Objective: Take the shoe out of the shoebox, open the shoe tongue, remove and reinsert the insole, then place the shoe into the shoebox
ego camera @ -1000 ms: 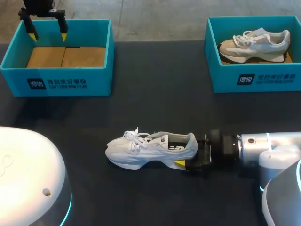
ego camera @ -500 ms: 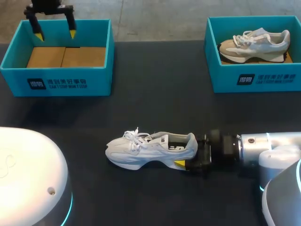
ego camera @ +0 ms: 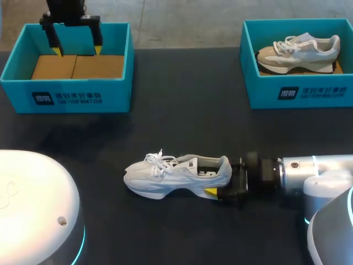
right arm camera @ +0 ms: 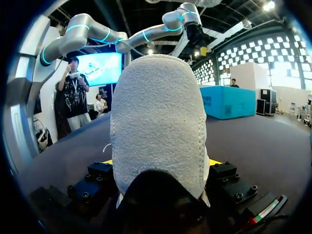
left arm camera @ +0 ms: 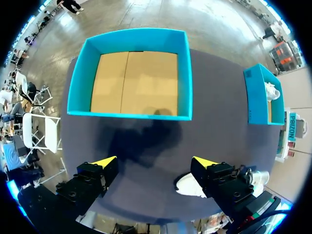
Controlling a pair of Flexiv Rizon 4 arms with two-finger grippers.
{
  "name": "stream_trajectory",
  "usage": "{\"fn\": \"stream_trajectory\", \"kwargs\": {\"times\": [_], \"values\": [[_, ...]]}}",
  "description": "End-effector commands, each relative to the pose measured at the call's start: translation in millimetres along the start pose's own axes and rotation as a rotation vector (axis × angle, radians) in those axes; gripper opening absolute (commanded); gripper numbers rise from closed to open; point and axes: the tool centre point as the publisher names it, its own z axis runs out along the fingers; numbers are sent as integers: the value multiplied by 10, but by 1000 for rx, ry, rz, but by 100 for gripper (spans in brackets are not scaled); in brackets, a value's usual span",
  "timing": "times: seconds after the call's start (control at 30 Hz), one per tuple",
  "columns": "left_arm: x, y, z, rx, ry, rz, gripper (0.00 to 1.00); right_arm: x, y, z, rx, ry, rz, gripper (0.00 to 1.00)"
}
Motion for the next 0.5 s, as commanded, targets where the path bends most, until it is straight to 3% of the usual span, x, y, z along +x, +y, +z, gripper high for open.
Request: {"fn": "stream_trajectory", "kwargs": {"times": [0.03,0.27,0.5], "values": [[168,177,-5,22,-20,5,100,7,-1,26,2,-5,0,0],[461,466,16,51,-43,63,100,7,-1,26,2,-5,0,0],[573,666,-21,64,-31,114,100,7,-1,26,2,-5,0,0]]}}
